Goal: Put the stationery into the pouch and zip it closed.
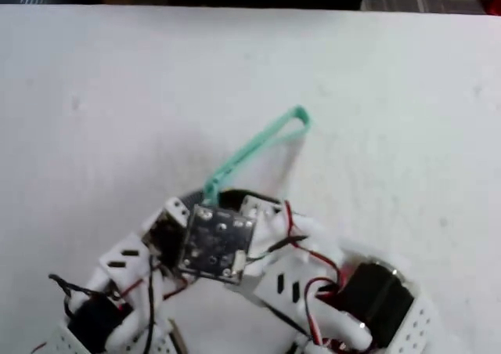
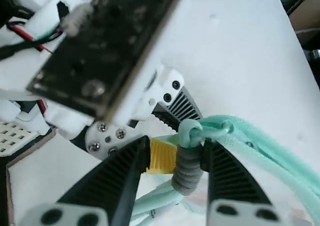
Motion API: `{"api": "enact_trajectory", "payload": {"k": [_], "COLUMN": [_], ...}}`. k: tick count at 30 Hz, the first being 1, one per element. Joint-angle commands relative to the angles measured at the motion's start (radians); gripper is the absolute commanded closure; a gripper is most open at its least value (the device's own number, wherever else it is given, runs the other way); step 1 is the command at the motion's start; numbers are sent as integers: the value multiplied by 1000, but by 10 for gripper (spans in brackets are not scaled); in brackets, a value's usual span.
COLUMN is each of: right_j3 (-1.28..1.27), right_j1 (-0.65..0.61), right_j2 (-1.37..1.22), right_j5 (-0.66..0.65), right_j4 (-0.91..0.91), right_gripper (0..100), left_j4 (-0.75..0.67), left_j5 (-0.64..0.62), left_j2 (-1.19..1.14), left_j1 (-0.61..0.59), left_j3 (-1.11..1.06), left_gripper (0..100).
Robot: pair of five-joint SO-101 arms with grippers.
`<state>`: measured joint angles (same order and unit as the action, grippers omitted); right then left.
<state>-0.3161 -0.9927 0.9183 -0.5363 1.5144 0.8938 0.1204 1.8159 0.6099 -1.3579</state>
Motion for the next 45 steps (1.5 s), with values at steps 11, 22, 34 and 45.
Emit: {"api": "enact_trajectory", "payload": {"k": [11, 22, 34, 45], "right_j3": [-176, -106, -35, 121], "right_j1": [145, 213, 197, 120], "right_j2": [-18, 163, 134, 130], "right_j5": [-112, -107, -43, -35], "right_j4": [-183, -166, -131, -42], "right_gripper": [988, 982, 982, 982], "left_j4": [-23, -60, -51, -60], "left_j5": [-5, -12, -206, -201], "left_j2": [12, 12, 12, 12], "left_j1": [-5, -5, -93, -1], "left_j3": [9, 11, 51, 8], "left_gripper": [978, 919, 801, 955]}}
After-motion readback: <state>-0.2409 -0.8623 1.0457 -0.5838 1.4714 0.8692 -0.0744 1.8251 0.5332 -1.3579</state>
